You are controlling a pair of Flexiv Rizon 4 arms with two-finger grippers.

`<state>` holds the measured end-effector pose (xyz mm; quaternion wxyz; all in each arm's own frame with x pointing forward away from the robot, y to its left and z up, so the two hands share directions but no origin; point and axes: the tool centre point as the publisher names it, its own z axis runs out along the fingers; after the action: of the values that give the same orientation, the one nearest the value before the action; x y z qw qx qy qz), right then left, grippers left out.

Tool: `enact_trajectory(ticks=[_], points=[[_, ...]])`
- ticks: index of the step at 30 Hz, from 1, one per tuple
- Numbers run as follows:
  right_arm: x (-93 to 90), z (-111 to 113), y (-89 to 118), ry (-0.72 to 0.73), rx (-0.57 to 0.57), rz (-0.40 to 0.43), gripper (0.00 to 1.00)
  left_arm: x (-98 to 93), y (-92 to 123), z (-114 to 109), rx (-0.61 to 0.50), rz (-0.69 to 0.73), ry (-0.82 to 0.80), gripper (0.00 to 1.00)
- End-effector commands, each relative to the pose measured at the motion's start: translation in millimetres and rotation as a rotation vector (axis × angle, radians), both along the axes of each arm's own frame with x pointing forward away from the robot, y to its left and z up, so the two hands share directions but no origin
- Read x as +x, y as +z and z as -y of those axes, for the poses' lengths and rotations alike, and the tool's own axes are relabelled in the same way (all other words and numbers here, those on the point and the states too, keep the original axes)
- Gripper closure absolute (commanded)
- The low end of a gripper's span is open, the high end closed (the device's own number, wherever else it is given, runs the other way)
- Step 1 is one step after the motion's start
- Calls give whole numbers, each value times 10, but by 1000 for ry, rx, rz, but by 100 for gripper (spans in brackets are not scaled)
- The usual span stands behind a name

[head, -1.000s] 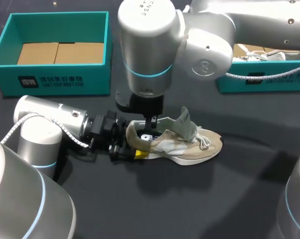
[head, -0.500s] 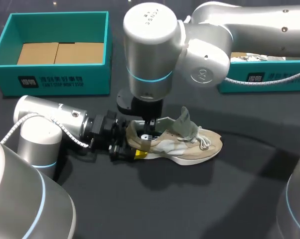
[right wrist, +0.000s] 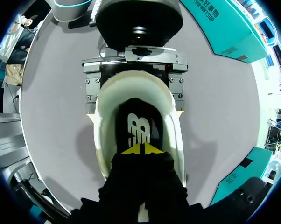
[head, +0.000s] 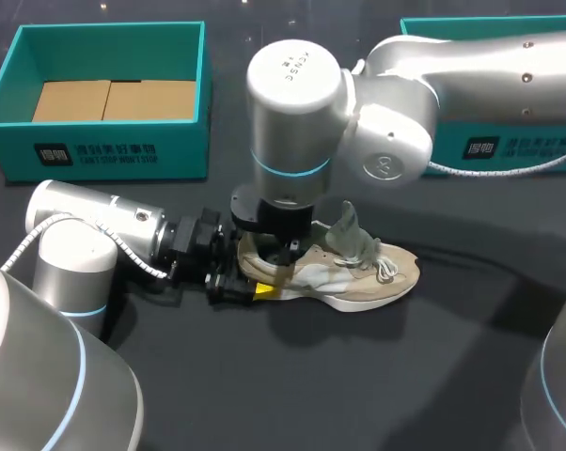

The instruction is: Take the shoe out of the shoebox, open the shoe tongue, remove and reinsert the insole, then place the shoe into the shoebox

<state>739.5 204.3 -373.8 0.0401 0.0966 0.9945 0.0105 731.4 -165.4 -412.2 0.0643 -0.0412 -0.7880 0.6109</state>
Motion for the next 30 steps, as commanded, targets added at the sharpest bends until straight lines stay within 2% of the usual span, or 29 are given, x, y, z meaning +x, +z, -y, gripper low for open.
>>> enact_trajectory(ticks=[1,7,17,19,20,23,25,30], points=[[-31,150,-46,-33,4,11,100,-9,-16,0,1,1,1,100],[-46,373,-54,-106,0,26,100,-9,-16,0,1,1,1,100],[-55,490,-42,-133,7,50,99,-9,-16,0,1,1,1,100],[-54,496,-41,-132,3,55,87,-9,-16,0,1,1,1,100],[-53,501,-42,-131,2,57,77,-9,-16,0,1,1,1,100],[-42,514,-53,-128,7,66,68,-9,-16,0,1,1,1,100],[-23,515,-67,-126,13,69,62,-9,-16,0,1,1,1,100],[38,472,-133,-112,21,52,58,-9,-16,0,1,1,1,100]])
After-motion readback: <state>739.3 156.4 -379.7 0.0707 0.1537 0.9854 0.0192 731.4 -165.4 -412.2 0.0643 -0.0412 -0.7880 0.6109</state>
